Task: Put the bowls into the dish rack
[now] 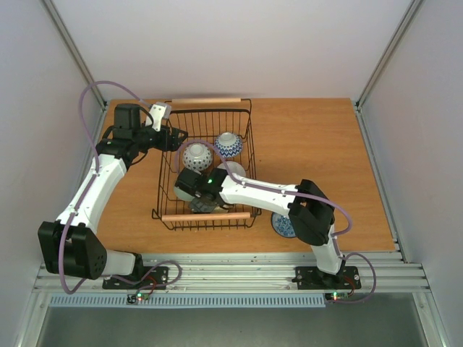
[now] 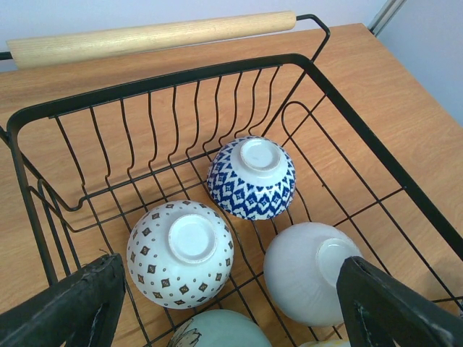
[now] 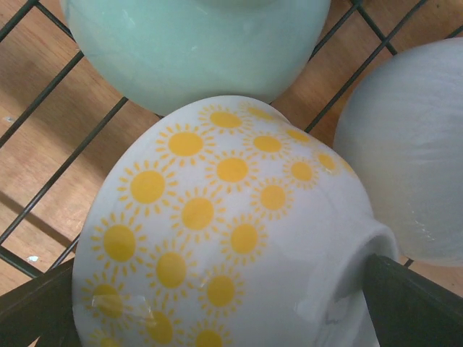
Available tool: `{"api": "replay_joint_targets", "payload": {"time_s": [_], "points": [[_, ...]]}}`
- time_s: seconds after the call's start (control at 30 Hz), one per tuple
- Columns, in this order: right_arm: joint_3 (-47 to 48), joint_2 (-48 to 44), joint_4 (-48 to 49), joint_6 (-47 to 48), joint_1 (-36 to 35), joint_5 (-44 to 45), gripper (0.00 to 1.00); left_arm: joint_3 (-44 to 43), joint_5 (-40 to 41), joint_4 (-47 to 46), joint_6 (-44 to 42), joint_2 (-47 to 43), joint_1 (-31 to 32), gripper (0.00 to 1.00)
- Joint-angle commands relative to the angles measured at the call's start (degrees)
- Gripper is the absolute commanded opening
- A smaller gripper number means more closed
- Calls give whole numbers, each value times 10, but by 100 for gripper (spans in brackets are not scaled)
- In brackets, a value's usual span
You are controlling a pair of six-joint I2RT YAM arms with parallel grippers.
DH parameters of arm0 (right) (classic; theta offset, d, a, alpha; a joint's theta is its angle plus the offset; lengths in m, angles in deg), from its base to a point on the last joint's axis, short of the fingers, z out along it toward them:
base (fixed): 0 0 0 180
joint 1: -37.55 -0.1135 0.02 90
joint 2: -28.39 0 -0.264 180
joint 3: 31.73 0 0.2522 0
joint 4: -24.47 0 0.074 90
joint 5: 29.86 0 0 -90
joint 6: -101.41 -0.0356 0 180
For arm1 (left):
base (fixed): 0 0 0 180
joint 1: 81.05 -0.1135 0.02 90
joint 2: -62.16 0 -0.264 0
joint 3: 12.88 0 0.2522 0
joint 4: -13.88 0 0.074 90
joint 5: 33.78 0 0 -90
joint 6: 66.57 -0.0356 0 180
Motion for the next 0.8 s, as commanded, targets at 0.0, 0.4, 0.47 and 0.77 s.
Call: {"api": "replay_joint_targets", "payload": {"time_s": [0.0,0.4,0.47,0.77], "points": [[-2,37,-4,-17,-21,-42,99,-13,-2,-12,-4,-16,-3,81],[-1,14,4,-7,-39,-40,99,-14,0,-12,-5,-16,-4,81],[1,8,0,-10,-41,-33,99,-14,0,-12,-5,-16,-4,81],[17,6,-36,-25,-55,43,99,-13,6,-12,-3,-20,-4,81]]}}
